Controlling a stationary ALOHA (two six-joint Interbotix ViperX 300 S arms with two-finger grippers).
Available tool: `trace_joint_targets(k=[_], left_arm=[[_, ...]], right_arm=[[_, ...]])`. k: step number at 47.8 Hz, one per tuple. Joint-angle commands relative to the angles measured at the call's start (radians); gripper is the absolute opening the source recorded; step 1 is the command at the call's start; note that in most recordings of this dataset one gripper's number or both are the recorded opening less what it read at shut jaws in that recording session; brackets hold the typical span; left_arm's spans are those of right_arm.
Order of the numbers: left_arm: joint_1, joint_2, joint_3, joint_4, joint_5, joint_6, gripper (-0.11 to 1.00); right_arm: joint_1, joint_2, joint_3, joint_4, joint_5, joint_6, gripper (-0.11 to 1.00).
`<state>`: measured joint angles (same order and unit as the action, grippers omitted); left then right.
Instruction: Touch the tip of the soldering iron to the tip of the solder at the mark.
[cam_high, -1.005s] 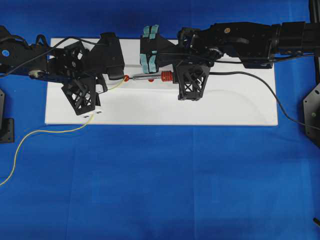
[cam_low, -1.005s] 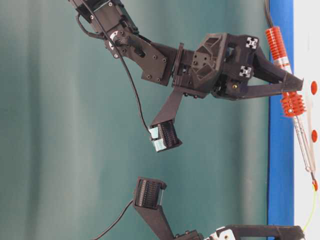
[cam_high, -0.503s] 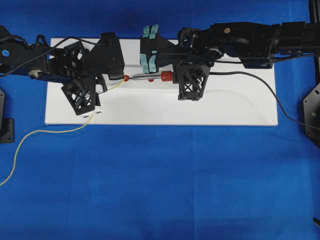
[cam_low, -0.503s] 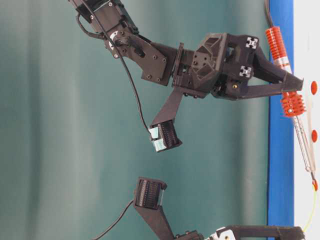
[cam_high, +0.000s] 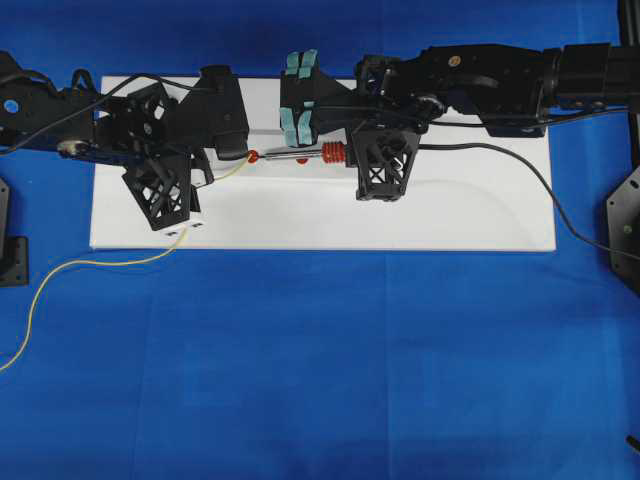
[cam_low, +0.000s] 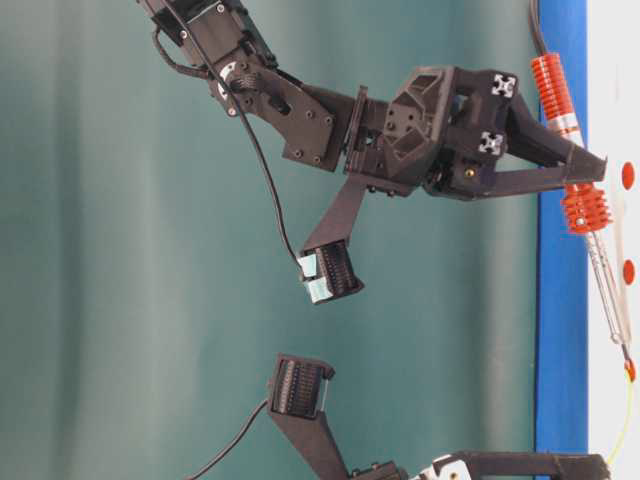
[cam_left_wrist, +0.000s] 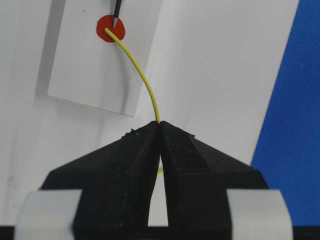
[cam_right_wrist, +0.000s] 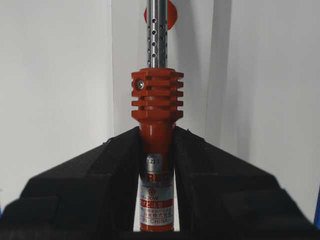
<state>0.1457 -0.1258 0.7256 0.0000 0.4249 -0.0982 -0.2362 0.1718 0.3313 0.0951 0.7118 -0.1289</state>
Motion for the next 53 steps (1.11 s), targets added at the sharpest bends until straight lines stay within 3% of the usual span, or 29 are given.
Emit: trace_joint_targets(k=[1,19,37,53], left_arm=[[0.0,-0.009,-0.017,0.003,-0.005,-0.002,0.01],[-0.015,-0.067,-0.005,0.003,0.017,0.0,0.01],[-0.048,-0.198,0.081,0.003,0.077,-0.041,0.01],[-0.048,-0.196,0.081,0.002,0.069,-0.058,0.01]], right_arm=[[0.002,-0.015,-0.025,-0.002,-0.005,0.0,0.07],[0.002,-0.015,-0.023,-0.002,-0.006,0.0,0.07],[0.002,-0.017,-0.021,-0.002,-0.006,-0.002,0.07],[0.002,-0.018,-0.021,-0.002,-0.005,0.0,0.07]])
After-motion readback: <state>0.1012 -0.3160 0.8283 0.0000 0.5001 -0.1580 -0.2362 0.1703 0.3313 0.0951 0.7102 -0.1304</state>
